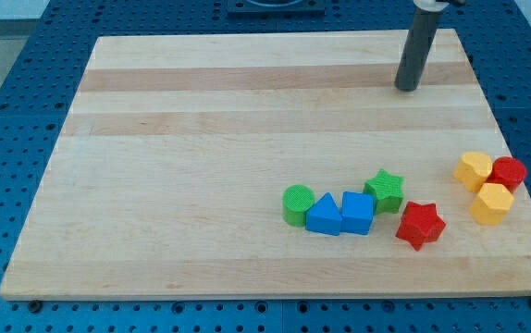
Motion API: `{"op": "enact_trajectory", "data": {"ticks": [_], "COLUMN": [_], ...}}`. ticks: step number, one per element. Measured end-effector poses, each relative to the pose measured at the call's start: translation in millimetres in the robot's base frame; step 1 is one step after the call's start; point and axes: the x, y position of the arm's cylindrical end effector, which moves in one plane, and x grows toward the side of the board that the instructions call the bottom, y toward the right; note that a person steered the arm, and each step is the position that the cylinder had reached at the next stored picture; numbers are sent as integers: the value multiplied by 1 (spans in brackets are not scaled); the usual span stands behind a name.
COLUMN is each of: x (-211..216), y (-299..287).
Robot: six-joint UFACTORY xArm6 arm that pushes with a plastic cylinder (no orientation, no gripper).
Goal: Place the red circle to the top of the yellow heart
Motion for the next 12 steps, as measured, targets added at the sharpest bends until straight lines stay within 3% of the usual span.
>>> {"op": "enact_trajectory", "data": {"ticks": [1,2,4,5,6,9,12], "x": [59,58,45,45,67,172,186], "y": [-3,-3,106,107,159,156,140]}}
